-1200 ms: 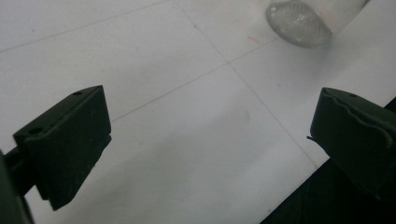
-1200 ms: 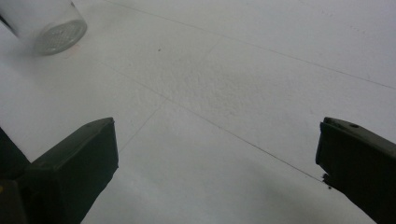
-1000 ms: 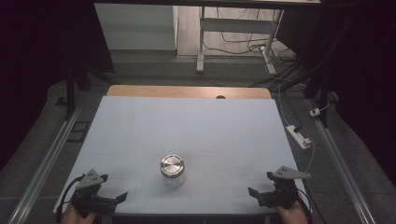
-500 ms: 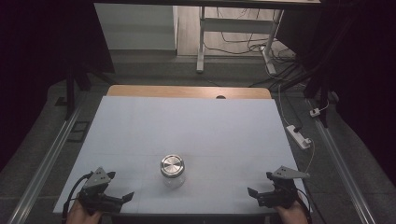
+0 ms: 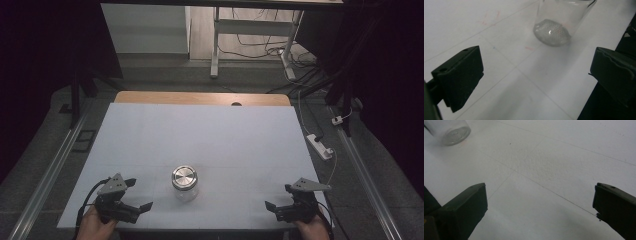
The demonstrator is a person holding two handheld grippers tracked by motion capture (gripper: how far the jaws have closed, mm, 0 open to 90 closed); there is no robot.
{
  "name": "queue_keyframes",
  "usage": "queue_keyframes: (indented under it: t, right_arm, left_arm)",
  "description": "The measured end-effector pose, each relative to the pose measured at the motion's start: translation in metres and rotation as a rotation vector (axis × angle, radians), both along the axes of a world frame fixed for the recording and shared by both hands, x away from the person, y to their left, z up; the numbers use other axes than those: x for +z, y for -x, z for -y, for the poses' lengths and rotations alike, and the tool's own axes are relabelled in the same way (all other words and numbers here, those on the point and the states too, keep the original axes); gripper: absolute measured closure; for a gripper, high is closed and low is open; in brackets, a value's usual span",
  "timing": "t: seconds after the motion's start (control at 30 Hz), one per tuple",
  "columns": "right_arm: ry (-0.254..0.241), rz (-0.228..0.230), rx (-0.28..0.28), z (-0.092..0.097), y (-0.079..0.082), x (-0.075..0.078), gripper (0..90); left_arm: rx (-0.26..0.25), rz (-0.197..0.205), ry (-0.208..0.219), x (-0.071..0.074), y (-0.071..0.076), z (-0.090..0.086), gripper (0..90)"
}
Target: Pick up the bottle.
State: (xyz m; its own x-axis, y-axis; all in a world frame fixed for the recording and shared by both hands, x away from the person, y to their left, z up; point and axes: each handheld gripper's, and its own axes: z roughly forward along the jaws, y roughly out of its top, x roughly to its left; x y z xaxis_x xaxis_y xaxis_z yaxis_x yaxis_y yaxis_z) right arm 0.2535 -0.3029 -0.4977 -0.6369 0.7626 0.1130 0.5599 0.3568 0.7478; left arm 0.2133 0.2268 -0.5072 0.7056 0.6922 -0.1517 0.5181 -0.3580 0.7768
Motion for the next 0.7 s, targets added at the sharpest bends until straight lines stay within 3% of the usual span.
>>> queue_keyframes:
  t: [0.23, 0.7]
  right_arm:
    - [0.002, -0.001, 0.001, 0.0, 0.0, 0.0, 0.0]
    - [0.006, 0.002, 0.006, -0.001, 0.0, 0.0, 0.0]
  left_arm:
    - [-0.05, 0.028, -0.014, -0.002, -0.01, 0.017, 0.1]
    - [-0.118, 0.006, -0.045, 0.0, -0.035, 0.049, 0.0]
